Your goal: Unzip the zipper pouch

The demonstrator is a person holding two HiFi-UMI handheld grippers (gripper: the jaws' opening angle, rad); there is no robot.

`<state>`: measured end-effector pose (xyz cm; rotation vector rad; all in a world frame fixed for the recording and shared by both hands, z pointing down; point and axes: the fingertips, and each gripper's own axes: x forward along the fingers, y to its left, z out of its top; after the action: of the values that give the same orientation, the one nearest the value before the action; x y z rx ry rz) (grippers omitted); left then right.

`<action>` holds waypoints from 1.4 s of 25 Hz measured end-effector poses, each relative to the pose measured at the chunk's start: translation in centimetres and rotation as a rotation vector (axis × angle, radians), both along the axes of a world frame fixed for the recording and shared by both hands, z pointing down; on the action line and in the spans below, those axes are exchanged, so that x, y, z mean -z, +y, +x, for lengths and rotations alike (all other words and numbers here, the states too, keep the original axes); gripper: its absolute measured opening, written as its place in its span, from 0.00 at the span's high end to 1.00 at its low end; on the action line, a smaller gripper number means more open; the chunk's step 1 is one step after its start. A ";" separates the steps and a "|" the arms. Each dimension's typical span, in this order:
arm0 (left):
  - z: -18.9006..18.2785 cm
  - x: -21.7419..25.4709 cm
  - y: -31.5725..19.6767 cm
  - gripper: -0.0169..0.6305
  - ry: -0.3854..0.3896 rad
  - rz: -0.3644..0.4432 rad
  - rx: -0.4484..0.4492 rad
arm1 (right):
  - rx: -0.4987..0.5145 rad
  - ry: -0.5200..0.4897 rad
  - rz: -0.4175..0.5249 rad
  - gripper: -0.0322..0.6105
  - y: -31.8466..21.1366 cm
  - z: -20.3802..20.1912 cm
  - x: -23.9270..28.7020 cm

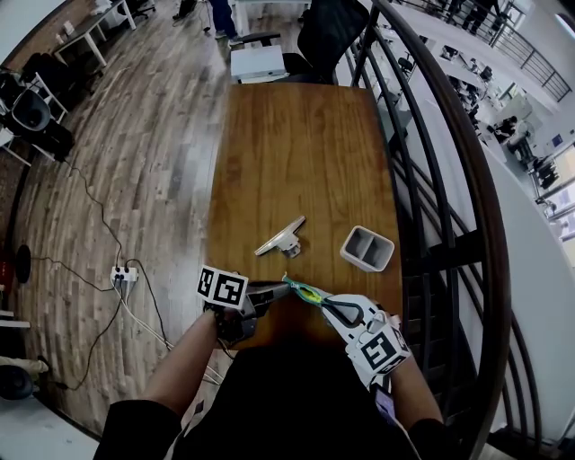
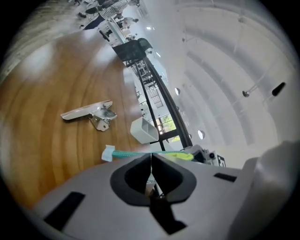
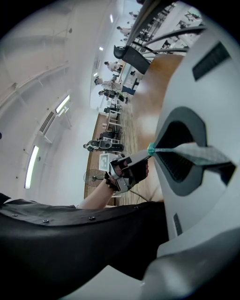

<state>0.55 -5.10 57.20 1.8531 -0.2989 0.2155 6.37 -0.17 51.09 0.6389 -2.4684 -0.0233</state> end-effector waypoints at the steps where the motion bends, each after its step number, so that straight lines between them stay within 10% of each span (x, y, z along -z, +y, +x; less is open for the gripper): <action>1: 0.1 -0.4 0.2 0.95 -0.013 0.005 -0.016 | 0.002 0.000 0.000 0.92 0.0 0.0 0.0; 10: 1.2 -1.1 0.3 0.77 -0.011 0.045 -0.085 | 0.016 0.005 -0.010 0.92 0.6 -0.5 -0.1; 18: 1.2 -2.0 1.4 0.87 -0.125 0.132 -0.178 | 0.000 0.006 -0.012 0.92 0.5 0.2 -0.3; 35: 2.2 -1.5 0.8 0.90 -0.046 0.079 -0.117 | 0.045 0.049 -0.003 0.92 0.3 -0.1 -0.7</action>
<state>2.72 -4.26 58.69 1.9477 -0.2335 0.3311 6.24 0.09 51.81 0.5744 -2.4350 -0.0519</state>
